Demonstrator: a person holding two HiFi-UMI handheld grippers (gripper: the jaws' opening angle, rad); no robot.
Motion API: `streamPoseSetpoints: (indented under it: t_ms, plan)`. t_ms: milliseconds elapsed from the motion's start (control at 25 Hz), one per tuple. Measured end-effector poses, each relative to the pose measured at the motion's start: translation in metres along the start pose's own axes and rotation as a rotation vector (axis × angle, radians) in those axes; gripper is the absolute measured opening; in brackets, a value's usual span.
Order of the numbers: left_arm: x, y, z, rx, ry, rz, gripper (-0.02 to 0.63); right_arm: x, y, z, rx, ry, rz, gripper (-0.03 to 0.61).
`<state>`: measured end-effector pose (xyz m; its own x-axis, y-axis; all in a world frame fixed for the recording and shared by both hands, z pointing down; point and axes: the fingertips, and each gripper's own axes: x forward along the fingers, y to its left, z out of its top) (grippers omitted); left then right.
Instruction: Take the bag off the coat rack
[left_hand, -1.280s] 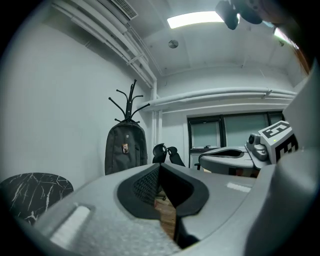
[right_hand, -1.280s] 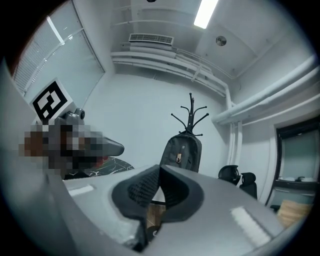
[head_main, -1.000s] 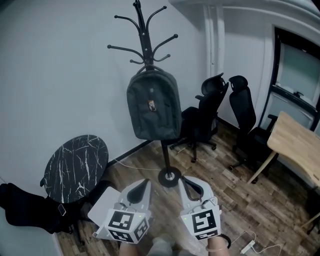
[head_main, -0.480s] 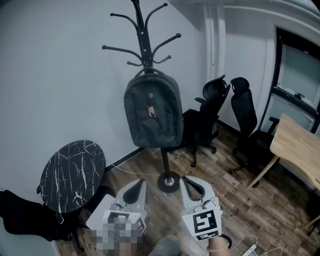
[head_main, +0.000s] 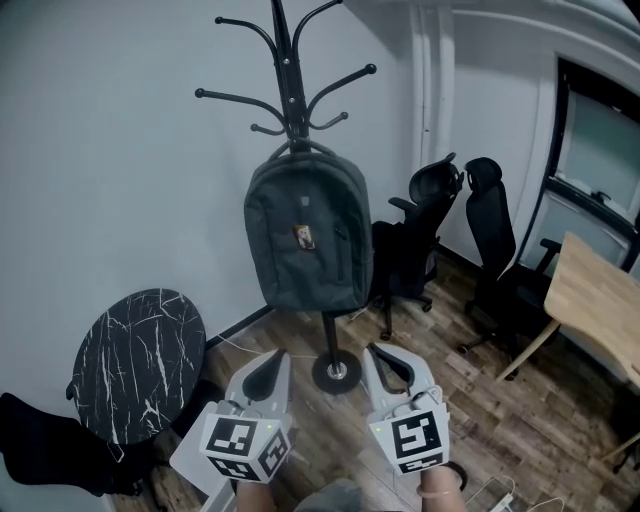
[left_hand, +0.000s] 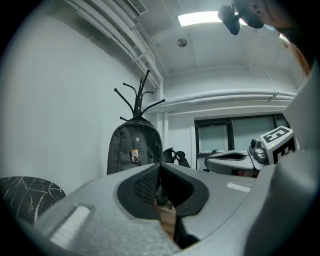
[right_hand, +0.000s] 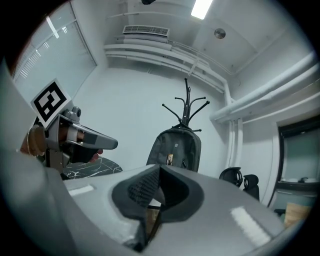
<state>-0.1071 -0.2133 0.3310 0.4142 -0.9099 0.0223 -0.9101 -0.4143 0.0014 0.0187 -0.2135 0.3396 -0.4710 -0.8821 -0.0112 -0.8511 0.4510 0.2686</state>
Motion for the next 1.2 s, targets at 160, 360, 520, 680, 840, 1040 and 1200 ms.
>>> streamPoseSetpoints:
  t_ms: [160, 360, 520, 680, 840, 1040, 1200]
  plan:
    - [0.018, 0.019, 0.005, 0.002, -0.009, 0.0, 0.012, 0.023, -0.01, 0.003, -0.003, -0.012, -0.014, 0.002]
    - [0.043, 0.048, 0.008, 0.009, -0.014, 0.01, 0.012, 0.057, -0.017, 0.002, -0.008, 0.008, -0.028, 0.002]
    - [0.061, 0.066, 0.01, 0.007, -0.015, -0.004, 0.014, 0.079, -0.021, 0.0, -0.023, 0.024, -0.043, 0.002]
    - [0.076, 0.079, 0.014, 0.004, -0.025, -0.033, 0.015, 0.094, -0.029, 0.003, -0.022, 0.017, -0.072, 0.002]
    - [0.087, 0.09, 0.015, -0.009, -0.034, -0.043, 0.017, 0.104, -0.034, 0.003, -0.023, 0.025, -0.091, 0.002]
    - [0.098, 0.1, 0.013, -0.027, -0.035, -0.05, 0.098, 0.112, -0.035, -0.002, -0.016, 0.037, -0.089, 0.078]
    - [0.108, 0.107, 0.01, -0.04, -0.033, -0.045, 0.1, 0.118, -0.042, -0.006, -0.007, 0.035, -0.101, 0.115]
